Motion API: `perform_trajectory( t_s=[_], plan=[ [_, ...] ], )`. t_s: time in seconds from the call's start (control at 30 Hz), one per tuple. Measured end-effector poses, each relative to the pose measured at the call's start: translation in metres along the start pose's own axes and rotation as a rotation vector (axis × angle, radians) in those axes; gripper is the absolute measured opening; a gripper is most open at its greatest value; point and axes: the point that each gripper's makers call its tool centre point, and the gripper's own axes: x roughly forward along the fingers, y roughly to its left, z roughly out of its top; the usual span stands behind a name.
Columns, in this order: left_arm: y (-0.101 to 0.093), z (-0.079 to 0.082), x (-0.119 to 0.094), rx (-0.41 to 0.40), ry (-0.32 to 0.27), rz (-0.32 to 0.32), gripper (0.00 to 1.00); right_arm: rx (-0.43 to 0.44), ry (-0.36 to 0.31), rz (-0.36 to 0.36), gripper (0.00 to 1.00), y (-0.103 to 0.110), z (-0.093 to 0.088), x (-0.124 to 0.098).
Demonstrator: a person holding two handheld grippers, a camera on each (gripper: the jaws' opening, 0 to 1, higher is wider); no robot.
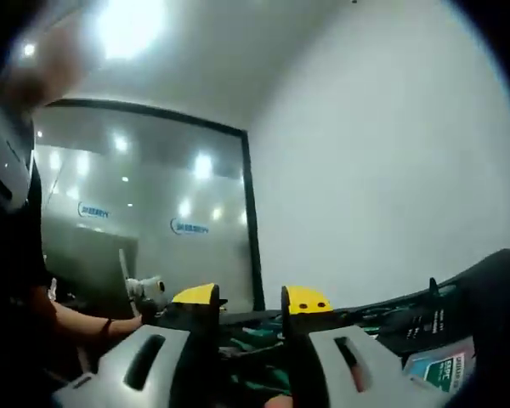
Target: Pick up the tools and put them into their designated positions in the toolbox.
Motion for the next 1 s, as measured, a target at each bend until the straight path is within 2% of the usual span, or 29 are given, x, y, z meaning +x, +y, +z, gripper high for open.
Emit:
perform_trajectory(
  t_s=[0.1, 0.13, 0.17, 0.2, 0.23, 0.27, 0.37, 0.47, 0.53, 0.63, 0.73, 0.8, 0.87, 1.0],
  plan=[
    [-0.012, 0.003, 0.015, 0.078, 0.013, -0.021, 0.27, 0.037, 0.0, 0.031, 0.27, 0.004, -0.001, 0.001],
    [-0.017, 0.005, 0.019, 0.062, -0.005, -0.034, 0.27, 0.022, 0.021, 0.018, 0.27, 0.002, -0.005, 0.002],
    [-0.018, 0.007, 0.022, 0.033, -0.03, -0.033, 0.27, -0.02, 0.056, -0.024, 0.27, -0.006, -0.012, 0.002],
    [-0.015, 0.007, 0.023, 0.009, -0.044, -0.003, 0.27, -0.05, 0.095, -0.057, 0.27, -0.013, -0.02, 0.002],
    [-0.007, 0.001, 0.02, 0.042, -0.004, 0.058, 0.26, -0.056, 0.128, -0.075, 0.27, -0.017, -0.026, 0.002],
    [-0.005, 0.002, 0.018, 0.088, 0.001, 0.084, 0.25, -0.047, 0.136, -0.088, 0.27, -0.02, -0.028, 0.003],
    [-0.015, 0.019, 0.01, 0.023, -0.079, 0.048, 0.26, -0.022, 0.107, -0.113, 0.28, -0.027, -0.022, -0.001],
    [-0.016, 0.012, 0.01, -0.021, -0.041, 0.021, 0.26, -0.005, 0.082, -0.16, 0.27, -0.038, -0.017, -0.007],
    [-0.019, 0.011, 0.01, -0.027, -0.037, 0.01, 0.25, 0.011, 0.091, -0.177, 0.27, -0.043, -0.019, -0.007],
    [-0.037, 0.018, 0.007, -0.066, -0.059, -0.068, 0.25, 0.002, 0.132, -0.198, 0.27, -0.046, -0.027, -0.007],
    [-0.05, 0.021, 0.005, -0.133, -0.067, -0.14, 0.23, -0.03, 0.175, -0.179, 0.27, -0.04, -0.035, -0.005],
    [-0.046, 0.022, 0.004, -0.176, -0.063, -0.137, 0.18, -0.069, 0.219, -0.168, 0.27, -0.036, -0.042, -0.003],
    [-0.039, 0.027, 0.002, -0.232, -0.089, -0.128, 0.16, -0.095, 0.252, -0.151, 0.27, -0.031, -0.049, -0.001],
    [-0.034, 0.025, 0.002, -0.253, -0.085, -0.115, 0.16, -0.104, 0.272, -0.142, 0.27, -0.03, -0.052, -0.001]
  ],
)
